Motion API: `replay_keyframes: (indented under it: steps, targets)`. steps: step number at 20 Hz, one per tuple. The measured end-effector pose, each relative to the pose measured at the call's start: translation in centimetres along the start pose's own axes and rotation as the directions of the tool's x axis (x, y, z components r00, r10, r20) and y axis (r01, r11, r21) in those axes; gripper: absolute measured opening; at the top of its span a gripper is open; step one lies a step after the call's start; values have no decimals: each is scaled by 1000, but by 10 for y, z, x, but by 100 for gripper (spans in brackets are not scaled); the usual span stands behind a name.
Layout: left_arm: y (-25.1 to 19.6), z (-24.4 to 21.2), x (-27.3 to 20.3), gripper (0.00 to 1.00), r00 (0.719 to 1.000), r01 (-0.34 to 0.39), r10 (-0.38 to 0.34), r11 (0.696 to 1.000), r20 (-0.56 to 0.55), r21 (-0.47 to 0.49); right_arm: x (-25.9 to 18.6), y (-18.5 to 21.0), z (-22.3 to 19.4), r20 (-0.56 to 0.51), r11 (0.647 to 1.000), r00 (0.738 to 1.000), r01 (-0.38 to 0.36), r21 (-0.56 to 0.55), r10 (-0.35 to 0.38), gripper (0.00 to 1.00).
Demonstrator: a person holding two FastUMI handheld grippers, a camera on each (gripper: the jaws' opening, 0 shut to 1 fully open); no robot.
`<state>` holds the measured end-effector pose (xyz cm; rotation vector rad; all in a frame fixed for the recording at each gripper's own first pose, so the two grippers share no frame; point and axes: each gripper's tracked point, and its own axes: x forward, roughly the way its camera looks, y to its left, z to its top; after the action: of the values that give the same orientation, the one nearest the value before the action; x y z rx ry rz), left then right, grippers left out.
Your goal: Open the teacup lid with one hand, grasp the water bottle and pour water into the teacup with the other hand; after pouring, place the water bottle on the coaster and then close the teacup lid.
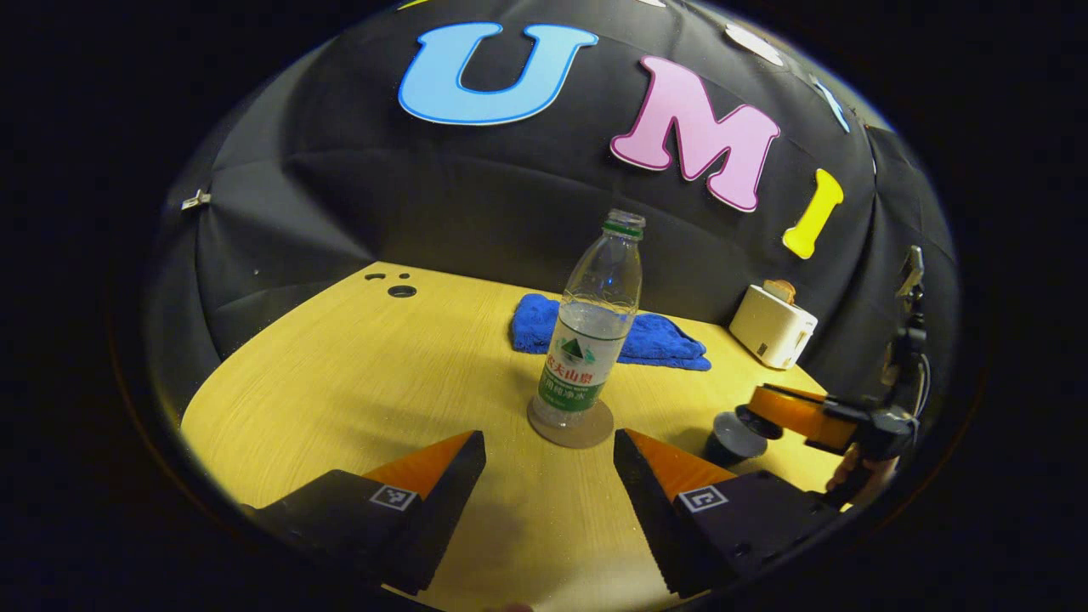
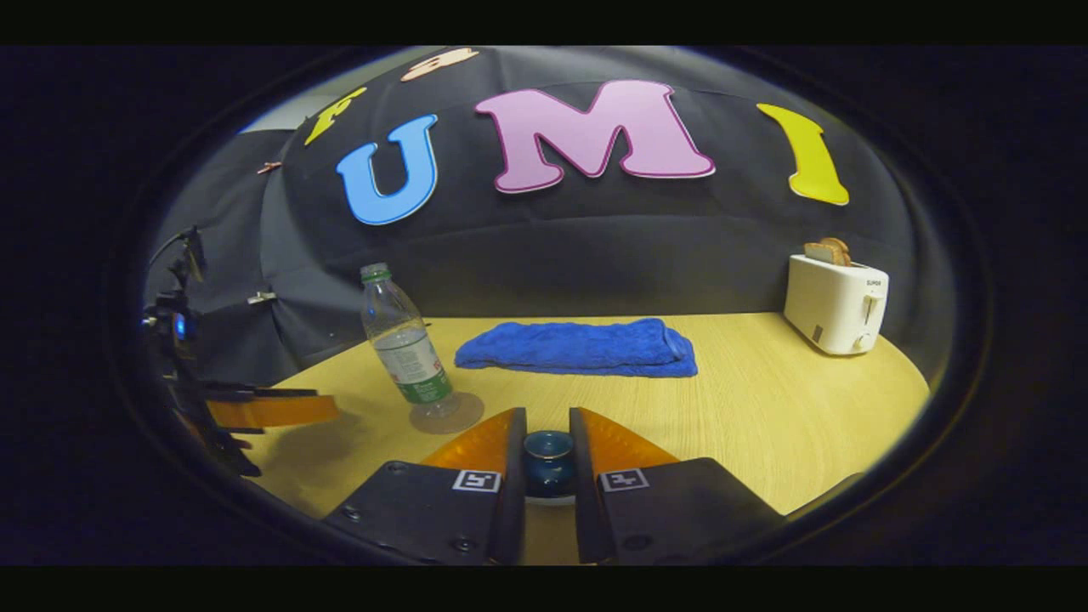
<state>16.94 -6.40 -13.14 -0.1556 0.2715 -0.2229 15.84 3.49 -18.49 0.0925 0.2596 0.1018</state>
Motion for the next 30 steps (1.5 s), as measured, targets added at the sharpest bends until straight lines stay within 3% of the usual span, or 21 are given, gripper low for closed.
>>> replay_keyframes:
  steps: [2, 3, 7, 8, 9, 10, 12, 14, 17, 19, 22, 25, 30]
  targets:
    - [1, -6, -12, 95, 1000, -1, 1, 1000, -12, -21, 4, -1, -6, 2, 1000, 1000, 5, -21, -5, 28]
    - [2, -9, -16, 96, 1000, -6, 6, 1000, -16, -24, 4, -1, -8, 6, 999, 1000, 8, -38, -8, 32]
    - [7, -11, -20, 96, 1000, -20, 20, 999, -24, -25, 7, -2, -20, 3, 996, 1000, 22, -87, -22, 22]
    - [5, -9, -21, 96, 1000, -16, 16, 999, -20, -36, 7, -2, -23, -6, 995, 1000, 25, -94, -25, 24]
    - [1, -8, -23, 96, 1000, -9, 8, 999, -14, -45, 7, -1, -25, -5, 995, 1000, 22, -99, -22, 35]
    - [-2, -6, -24, 95, 1000, -3, 3, 999, -9, -50, 8, -2, -23, 8, 994, 1000, 23, -108, -22, 27]
    - [-6, -5, -26, 96, 1000, 2, -2, 999, -6, -45, 6, -2, -22, 12, 992, 1000, 24, -123, -23, 40]
    - [-9, 0, -32, 96, 1000, -4, 4, 1000, -3, -28, 6, 1, -23, 7, 994, 1000, 12, -109, -11, 46]
    - [-15, 21, -46, 96, 999, -38, 38, 999, 24, 12, -11, 7, -1, 24, 997, 1000, -15, -69, 16, 74]
    - [-23, 45, -62, 96, 996, -77, 74, 996, 59, 41, -33, 5, 26, 47, 998, 999, -12, -67, 15, 100]
    - [-42, 82, -84, 96, 982, -152, 148, 988, 114, 30, -70, -4, 66, 64, 998, 998, 9, -68, -4, 99]
    - [-76, 118, -111, 96, 967, -185, 177, 983, 186, 25, -106, -17, 109, 90, 995, 996, 29, -93, -21, 100]
    - [-126, 160, -152, 95, 957, -176, 150, 981, 247, 87, -157, -23, 167, 130, 992, 991, 43, -116, -28, 100]
